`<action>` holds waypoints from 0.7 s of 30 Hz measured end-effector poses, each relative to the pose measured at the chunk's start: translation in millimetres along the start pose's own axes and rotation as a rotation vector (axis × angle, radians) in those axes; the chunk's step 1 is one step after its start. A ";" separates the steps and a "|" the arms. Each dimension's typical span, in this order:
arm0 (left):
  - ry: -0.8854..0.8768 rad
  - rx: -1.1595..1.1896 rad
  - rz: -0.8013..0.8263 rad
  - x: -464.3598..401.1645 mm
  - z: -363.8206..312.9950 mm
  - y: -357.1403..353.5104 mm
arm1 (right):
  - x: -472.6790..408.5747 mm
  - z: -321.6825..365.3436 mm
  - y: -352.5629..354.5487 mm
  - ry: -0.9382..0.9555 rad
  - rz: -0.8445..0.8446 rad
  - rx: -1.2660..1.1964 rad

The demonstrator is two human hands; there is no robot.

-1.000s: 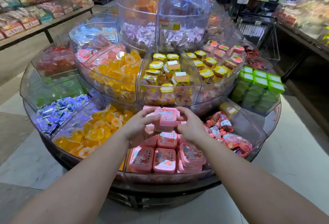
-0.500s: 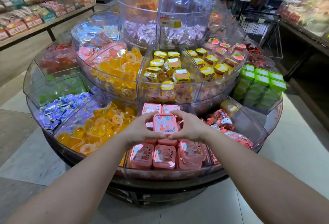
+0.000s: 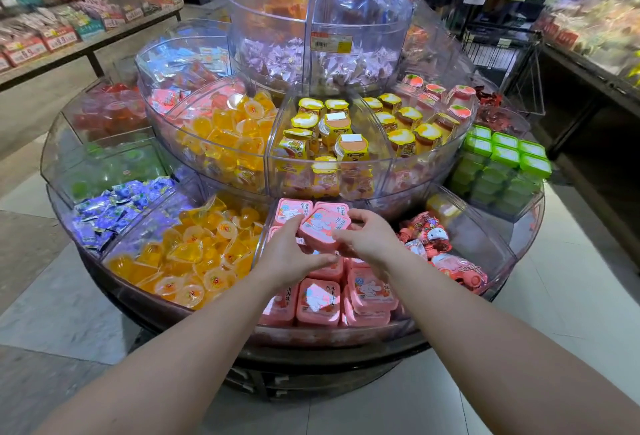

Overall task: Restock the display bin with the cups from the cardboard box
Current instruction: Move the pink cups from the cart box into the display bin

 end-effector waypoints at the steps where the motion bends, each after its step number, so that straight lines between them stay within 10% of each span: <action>1: -0.020 -0.059 0.037 -0.8 2.1 0.9 | -1.2 0.8 2.2 0.028 0.005 0.070; 10: -0.151 -0.282 -0.001 -2.4 7.1 2.9 | 4.1 1.9 9.4 0.487 -0.042 0.921; 21: -0.211 -0.564 -0.070 -7.9 18.5 -2.8 | -12.5 -35.8 2.8 0.433 -0.058 1.077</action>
Point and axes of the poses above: each hand's wrist, its own x-axis away from the middle knuckle, its own y-axis out of the back of the hand, z = x × y, the point moved 2 cm from there along -x, towards the middle knuckle, and after that the axes turned 14 degrees about -z, right-handed, at the moved point
